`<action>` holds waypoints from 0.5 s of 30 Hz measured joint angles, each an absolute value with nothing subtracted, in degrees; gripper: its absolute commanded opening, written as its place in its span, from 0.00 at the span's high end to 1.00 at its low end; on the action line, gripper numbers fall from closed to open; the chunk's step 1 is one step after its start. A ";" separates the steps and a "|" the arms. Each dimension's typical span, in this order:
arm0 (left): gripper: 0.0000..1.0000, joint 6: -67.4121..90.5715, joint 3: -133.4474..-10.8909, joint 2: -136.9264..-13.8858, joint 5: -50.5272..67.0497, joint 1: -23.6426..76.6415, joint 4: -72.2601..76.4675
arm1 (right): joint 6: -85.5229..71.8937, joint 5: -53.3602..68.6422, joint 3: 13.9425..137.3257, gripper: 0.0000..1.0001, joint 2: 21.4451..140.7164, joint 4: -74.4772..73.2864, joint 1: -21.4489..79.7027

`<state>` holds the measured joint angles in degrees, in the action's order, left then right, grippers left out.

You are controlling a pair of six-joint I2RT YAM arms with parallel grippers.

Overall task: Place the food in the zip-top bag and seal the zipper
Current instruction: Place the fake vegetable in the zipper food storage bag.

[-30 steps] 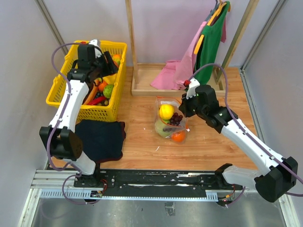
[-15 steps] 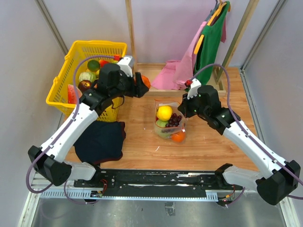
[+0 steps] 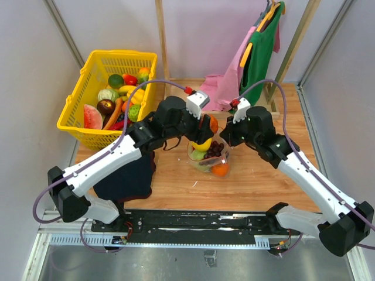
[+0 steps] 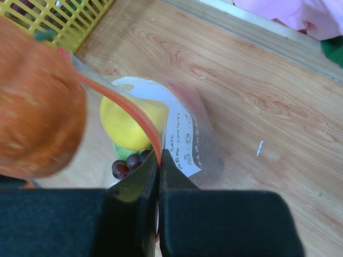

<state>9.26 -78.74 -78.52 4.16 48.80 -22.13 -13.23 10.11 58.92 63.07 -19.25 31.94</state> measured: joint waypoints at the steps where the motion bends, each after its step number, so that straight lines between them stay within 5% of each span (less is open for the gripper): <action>1: 0.55 8.91 -78.74 -79.15 3.62 49.50 -22.22 | -13.28 10.11 58.78 0.99 62.85 -19.25 31.94; 15: 0.34 6.33 -78.37 -85.27 -1.37 56.18 -24.27 | -13.39 10.09 57.69 0.99 61.19 -19.16 31.94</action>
